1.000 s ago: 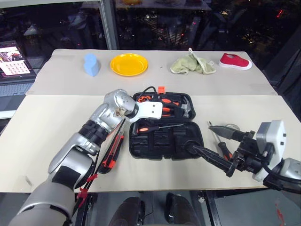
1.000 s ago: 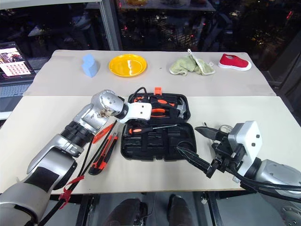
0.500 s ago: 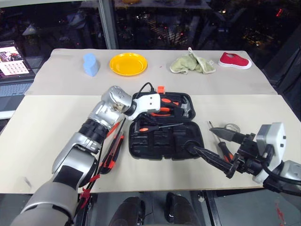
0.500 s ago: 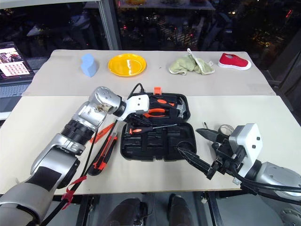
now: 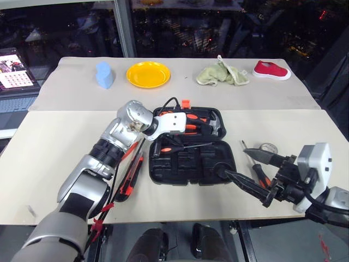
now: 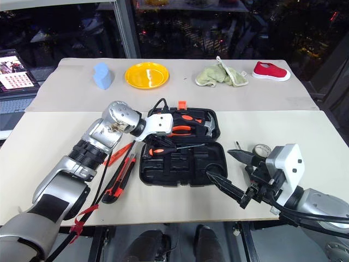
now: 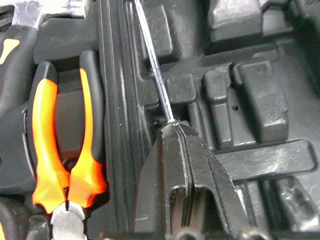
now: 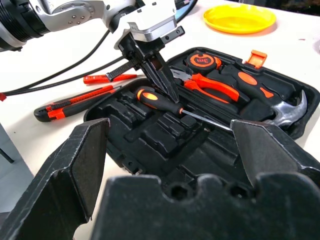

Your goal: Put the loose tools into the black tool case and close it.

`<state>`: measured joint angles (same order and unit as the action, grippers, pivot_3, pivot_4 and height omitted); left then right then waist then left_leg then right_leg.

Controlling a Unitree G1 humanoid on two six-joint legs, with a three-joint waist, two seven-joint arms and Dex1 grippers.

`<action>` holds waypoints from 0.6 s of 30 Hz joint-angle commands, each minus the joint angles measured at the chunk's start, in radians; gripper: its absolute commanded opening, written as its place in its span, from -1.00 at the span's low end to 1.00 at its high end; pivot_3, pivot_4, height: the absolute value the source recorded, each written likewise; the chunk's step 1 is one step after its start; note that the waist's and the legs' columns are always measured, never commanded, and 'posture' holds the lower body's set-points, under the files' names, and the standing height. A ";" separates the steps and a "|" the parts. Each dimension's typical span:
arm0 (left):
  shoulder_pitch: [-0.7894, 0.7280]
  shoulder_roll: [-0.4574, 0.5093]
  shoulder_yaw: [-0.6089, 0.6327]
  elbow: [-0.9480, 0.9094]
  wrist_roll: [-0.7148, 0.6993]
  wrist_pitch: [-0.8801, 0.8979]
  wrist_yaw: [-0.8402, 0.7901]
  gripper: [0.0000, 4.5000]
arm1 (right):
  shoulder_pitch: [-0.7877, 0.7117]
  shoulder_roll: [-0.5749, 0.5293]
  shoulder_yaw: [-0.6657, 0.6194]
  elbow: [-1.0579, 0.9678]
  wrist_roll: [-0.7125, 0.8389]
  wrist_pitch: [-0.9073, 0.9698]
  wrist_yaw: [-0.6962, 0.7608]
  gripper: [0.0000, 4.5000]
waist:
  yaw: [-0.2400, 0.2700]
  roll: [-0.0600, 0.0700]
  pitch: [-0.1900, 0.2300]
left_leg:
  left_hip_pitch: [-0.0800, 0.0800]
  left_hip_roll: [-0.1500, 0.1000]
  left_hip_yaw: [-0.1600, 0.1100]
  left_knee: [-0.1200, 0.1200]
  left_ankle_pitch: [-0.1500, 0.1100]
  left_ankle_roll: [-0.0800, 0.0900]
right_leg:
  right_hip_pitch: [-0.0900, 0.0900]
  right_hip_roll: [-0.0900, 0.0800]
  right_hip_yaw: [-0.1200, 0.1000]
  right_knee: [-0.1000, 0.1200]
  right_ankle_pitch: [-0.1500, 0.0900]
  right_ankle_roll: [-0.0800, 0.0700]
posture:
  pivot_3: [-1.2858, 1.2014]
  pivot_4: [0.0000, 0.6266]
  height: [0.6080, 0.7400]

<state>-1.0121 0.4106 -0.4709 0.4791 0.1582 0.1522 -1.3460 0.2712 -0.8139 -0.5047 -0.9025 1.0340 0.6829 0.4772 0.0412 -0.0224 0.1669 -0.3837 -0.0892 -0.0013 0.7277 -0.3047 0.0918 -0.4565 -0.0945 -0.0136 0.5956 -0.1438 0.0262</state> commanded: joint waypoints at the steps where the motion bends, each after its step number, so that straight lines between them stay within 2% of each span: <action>1: 0.001 -0.015 -0.030 0.012 0.022 -0.068 -0.001 -0.99 | -0.009 0.005 -0.017 -0.019 0.005 -0.032 -0.005 1.00 | 0.001 0.000 0.000 | 0.000 0.000 0.000 0.000 0.000 0.000 | 0.000 0.000 0.000 0.000 0.000 0.000 | 0.03 -0.52 1.00; 12: -0.092 -0.087 -0.053 0.241 0.100 -0.280 0.049 -0.99 | -0.014 0.019 0.003 -0.014 -0.021 -0.032 -0.010 1.00 | 0.011 0.000 -0.001 | 0.001 -0.001 0.000 0.002 -0.002 0.003 | 0.002 -0.001 0.000 -0.001 0.001 0.002 | 0.03 -0.52 1.00; 15: -0.101 -0.090 -0.025 0.252 0.077 -0.269 0.041 -0.99 | -0.004 0.023 -0.003 -0.015 -0.024 -0.032 -0.009 1.00 | 0.013 0.000 -0.001 | 0.002 -0.001 0.000 0.002 -0.004 0.007 | 0.003 -0.001 0.000 0.000 0.001 0.002 | 0.03 -0.52 1.00; 18: -0.098 -0.091 0.054 0.232 -0.003 -0.183 0.025 -0.99 | 0.005 0.022 -0.006 -0.007 -0.045 -0.031 0.001 1.00 | 0.011 0.000 -0.001 | 0.001 -0.001 0.000 0.003 -0.003 0.007 | 0.003 -0.001 0.000 0.000 0.002 0.003 | 0.03 -0.52 1.00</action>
<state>-1.0991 0.3276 -0.4719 0.7261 0.2111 -0.0818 -1.3148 0.2764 -0.7926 -0.4862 -0.9020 1.0001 0.6822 0.4755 0.0524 -0.0226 0.1663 -0.3831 -0.0903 -0.0008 0.7306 -0.3079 0.0991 -0.4542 -0.0954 -0.0136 0.5953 -0.1423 0.0288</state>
